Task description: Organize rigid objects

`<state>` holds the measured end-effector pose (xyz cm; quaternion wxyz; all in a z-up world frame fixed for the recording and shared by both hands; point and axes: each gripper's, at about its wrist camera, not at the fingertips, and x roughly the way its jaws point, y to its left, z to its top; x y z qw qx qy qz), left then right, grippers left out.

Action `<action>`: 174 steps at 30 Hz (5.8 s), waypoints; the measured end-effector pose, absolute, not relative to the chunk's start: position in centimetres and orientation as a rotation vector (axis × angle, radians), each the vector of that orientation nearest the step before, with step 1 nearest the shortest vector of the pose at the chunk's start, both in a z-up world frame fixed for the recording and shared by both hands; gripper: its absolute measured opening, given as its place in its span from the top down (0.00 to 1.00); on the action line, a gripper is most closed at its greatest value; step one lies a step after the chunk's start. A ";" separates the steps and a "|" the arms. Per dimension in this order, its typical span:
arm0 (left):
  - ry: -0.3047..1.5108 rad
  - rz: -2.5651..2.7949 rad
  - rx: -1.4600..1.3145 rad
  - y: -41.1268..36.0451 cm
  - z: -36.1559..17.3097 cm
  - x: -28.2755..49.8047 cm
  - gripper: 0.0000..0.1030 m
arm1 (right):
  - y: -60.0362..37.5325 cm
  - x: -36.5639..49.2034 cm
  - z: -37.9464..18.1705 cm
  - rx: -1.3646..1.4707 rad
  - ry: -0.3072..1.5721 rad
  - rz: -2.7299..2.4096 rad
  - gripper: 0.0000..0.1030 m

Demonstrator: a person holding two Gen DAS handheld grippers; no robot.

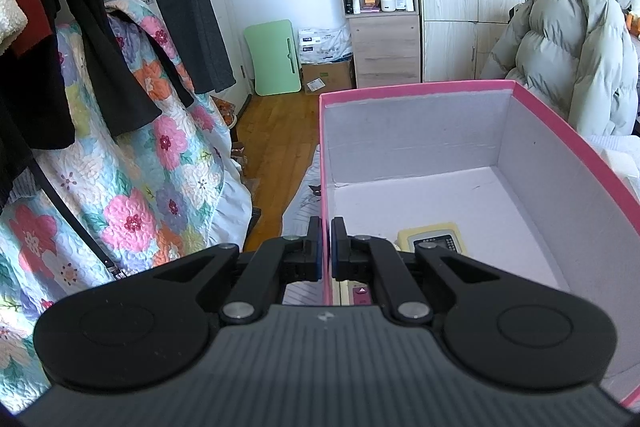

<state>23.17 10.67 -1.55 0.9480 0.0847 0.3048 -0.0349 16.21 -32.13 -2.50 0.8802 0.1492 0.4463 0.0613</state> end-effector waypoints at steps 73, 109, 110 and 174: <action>0.588 -0.052 0.218 9.9 -1.2 23.0 0.97 | -15.8 25.4 0.4 0.286 0.903 0.614 0.89; 0.585 -0.043 0.257 9.4 -1.2 22.7 0.96 | -37.8 13.1 -8.5 0.071 0.984 -0.208 0.38; 0.585 -0.042 0.257 9.4 -1.2 22.7 0.96 | -38.0 13.3 -8.7 0.087 0.988 -0.208 0.38; 0.584 -0.058 0.234 10.0 -1.2 23.0 0.96 | -9.9 27.7 -4.4 -0.305 1.058 0.402 0.40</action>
